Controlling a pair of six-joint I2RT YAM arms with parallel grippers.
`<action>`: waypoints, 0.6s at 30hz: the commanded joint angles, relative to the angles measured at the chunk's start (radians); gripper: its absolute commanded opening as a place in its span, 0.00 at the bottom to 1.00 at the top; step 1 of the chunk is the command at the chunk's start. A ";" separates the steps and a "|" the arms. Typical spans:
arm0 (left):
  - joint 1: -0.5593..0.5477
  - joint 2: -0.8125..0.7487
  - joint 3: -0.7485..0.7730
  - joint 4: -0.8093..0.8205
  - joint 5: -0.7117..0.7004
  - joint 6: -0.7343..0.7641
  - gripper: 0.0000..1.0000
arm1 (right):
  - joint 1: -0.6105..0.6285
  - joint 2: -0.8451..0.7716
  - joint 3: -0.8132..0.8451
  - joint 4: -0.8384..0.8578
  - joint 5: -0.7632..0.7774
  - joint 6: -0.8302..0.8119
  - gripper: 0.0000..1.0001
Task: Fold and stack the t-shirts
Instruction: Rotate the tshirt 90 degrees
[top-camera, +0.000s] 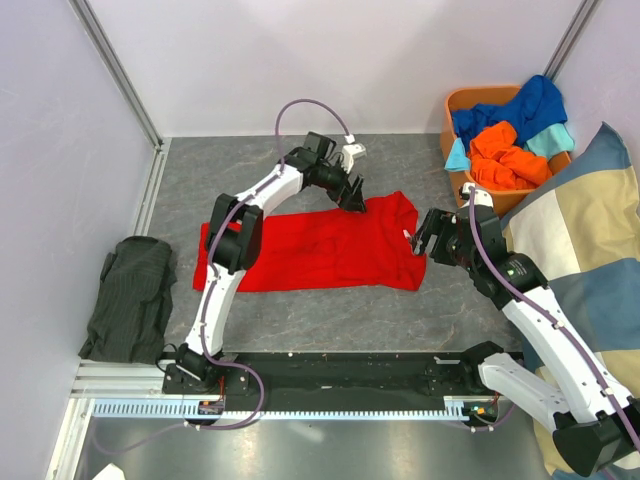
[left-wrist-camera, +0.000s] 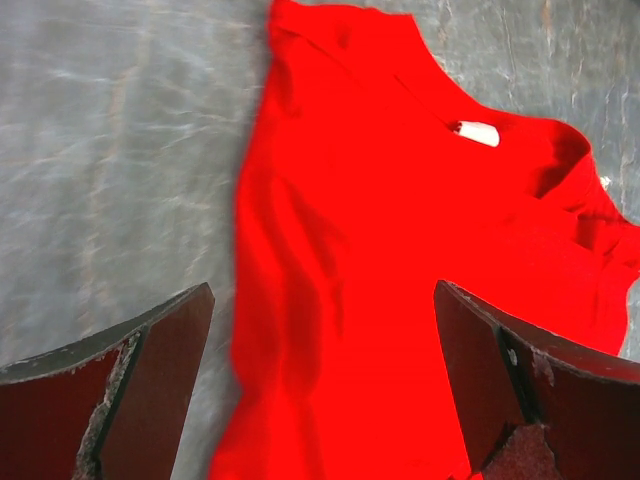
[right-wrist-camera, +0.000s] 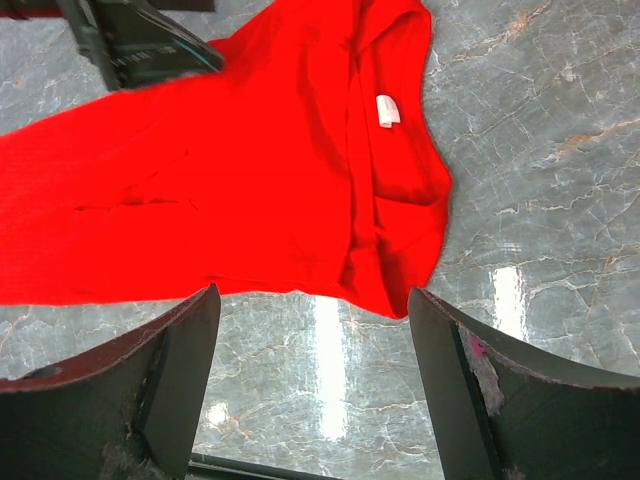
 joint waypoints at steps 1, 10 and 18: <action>-0.061 0.035 0.028 -0.032 -0.066 0.078 0.99 | 0.001 -0.016 -0.005 -0.004 0.002 0.009 0.84; -0.084 0.083 0.107 -0.062 -0.166 0.054 0.90 | 0.002 -0.033 -0.010 -0.021 0.011 0.000 0.85; -0.080 0.078 0.163 -0.079 -0.155 0.054 0.89 | 0.002 -0.025 -0.017 -0.021 0.008 -0.011 0.85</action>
